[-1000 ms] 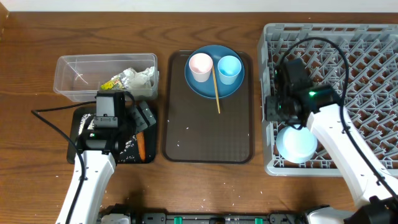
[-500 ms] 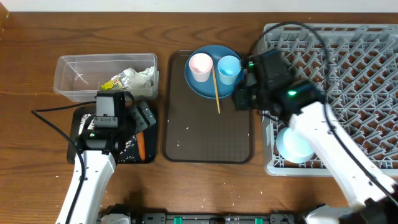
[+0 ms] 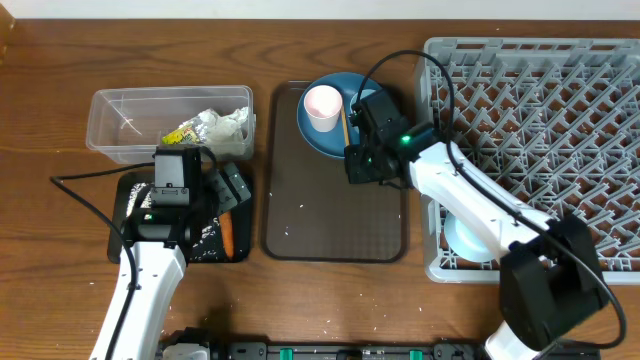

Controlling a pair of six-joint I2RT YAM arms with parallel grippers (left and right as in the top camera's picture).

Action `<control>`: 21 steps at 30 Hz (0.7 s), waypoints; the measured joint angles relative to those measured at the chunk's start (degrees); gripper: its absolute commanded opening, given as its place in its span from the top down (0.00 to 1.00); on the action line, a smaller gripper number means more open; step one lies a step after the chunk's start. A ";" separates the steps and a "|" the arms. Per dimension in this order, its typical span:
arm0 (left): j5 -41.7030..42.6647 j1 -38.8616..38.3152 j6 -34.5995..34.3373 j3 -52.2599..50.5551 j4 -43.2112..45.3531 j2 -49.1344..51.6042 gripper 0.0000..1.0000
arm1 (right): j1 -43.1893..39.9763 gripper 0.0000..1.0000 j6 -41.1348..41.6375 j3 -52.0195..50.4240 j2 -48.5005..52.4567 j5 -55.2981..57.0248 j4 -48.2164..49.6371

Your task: Sort waste into correct bins and load items into the dishwasher rack

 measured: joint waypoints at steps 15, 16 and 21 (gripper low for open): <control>0.00 0.00 0.00 0.00 0.02 0.00 0.02 | 1.31 0.78 0.20 0.00 1.84 0.20 0.31; 0.00 0.00 0.00 0.00 0.02 0.00 0.02 | 1.31 0.79 0.33 0.00 1.84 0.20 0.15; -0.02 0.00 0.00 0.00 0.02 0.00 0.02 | 1.31 0.82 0.44 0.00 1.84 0.22 0.22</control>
